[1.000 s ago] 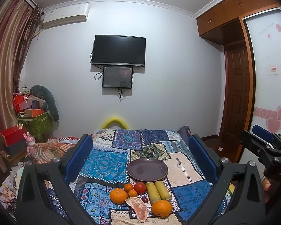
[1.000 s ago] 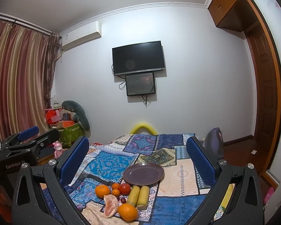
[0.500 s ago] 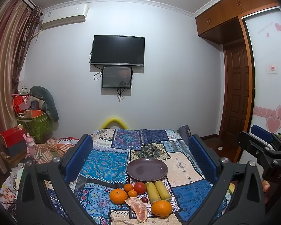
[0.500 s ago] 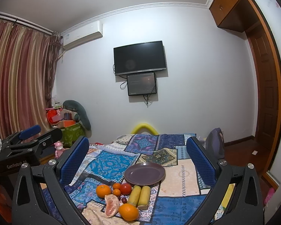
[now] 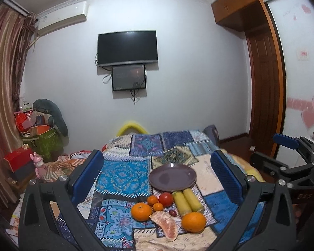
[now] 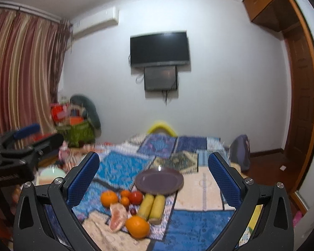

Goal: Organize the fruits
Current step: 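Grasp the pomelo segment with the left tool while the right tool grasps the large orange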

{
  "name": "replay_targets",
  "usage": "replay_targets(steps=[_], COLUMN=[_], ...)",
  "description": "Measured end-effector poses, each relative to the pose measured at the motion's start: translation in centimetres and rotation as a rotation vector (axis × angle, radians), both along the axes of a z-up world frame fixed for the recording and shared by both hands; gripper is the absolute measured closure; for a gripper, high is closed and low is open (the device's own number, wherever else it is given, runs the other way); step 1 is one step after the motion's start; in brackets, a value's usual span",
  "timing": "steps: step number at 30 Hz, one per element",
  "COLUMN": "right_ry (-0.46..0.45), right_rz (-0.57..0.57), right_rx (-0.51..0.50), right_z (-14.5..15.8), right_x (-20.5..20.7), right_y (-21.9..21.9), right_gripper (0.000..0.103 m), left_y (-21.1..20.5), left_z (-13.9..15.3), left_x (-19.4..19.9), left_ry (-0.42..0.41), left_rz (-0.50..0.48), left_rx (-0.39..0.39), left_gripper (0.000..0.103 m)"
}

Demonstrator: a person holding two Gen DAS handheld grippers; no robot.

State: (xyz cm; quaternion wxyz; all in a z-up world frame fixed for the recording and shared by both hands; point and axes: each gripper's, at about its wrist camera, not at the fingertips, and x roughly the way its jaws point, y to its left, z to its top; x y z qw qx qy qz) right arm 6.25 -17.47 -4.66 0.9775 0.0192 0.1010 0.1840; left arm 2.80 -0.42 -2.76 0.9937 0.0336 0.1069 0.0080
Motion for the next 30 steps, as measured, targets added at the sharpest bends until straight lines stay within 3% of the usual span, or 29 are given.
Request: replay_targets(steps=[5, 8, 11, 16, 23, 30], right_ry=[0.107, 0.146, 0.199, 0.283, 0.446, 0.564], right_rz=[0.018, 0.022, 0.054, 0.130, 0.193, 0.232], right_rx=[-0.045, -0.068, -0.080, -0.122, -0.123, -0.125], right_z=[-2.6, -3.9, -5.0, -6.9, -10.8, -13.3], right_x=[2.4, 3.1, 3.9, 5.1, 7.2, 9.4], right_y=[0.4, 0.6, 1.0, 2.3, 3.9, 5.0], right_gripper=[0.000, 0.000, 0.001, 0.029, 0.032, 0.032], left_y=[1.1, 2.1, 2.8, 3.7, 5.5, 5.5], left_z=[-2.0, -3.3, -4.8, -7.2, -10.4, -13.4], left_x=[1.9, 3.4, 4.9, 6.6, 8.5, 10.1], left_ry=[0.093, 0.158, 0.229, 0.302, 0.425, 0.544], left_rz=[-0.010, -0.009, -0.016, 0.005, 0.010, -0.023], left_rx=[-0.031, -0.060, -0.085, -0.077, -0.106, -0.125], left_gripper=[0.000, 0.012, 0.014, 0.020, 0.035, 0.037])
